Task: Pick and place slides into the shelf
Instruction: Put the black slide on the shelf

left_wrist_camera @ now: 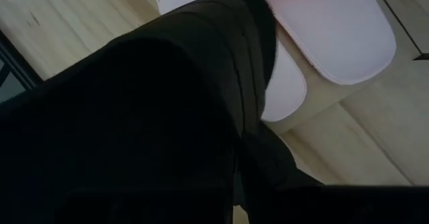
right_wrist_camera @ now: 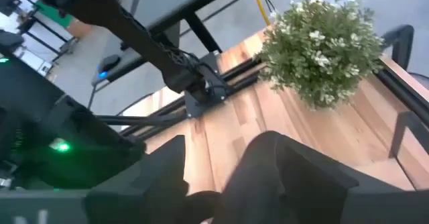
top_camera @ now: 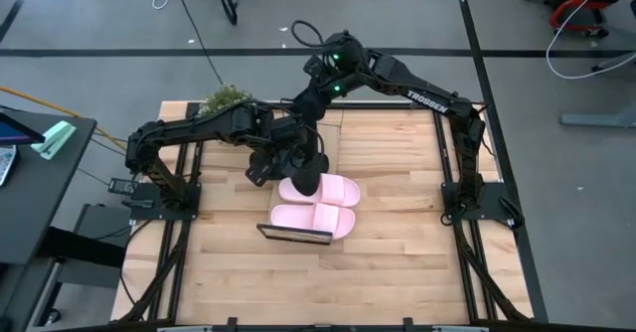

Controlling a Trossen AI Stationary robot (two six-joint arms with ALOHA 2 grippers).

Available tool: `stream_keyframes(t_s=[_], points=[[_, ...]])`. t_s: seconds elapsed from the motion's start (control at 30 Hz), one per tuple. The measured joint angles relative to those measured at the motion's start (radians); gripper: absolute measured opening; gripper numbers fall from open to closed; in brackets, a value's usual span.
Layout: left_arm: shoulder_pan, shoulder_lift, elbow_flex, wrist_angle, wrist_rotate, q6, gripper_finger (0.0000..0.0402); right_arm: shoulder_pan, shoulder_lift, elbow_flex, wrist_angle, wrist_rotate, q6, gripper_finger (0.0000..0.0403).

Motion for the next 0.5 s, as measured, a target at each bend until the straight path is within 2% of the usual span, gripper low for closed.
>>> stream_keyframes(t_s=[0.3, 0.4, 0.5], points=[[0.000, 0.000, 0.000, 0.002, -0.001, -0.001, 0.0017, 0.000, 0.000, 0.000, -0.006, -0.028, -0.008, 0.0142], [0.001, 0.000, 0.000, 0.002, -0.002, -0.001, 0.0010, -0.001, 0.000, 0.000, -0.008, -0.027, -0.034, 0.0130], [0.001, 0.000, 0.000, 0.002, -0.002, -0.001, 0.0010, -0.003, 0.000, 0.000, -0.020, -0.020, -0.035, 0.0136]])
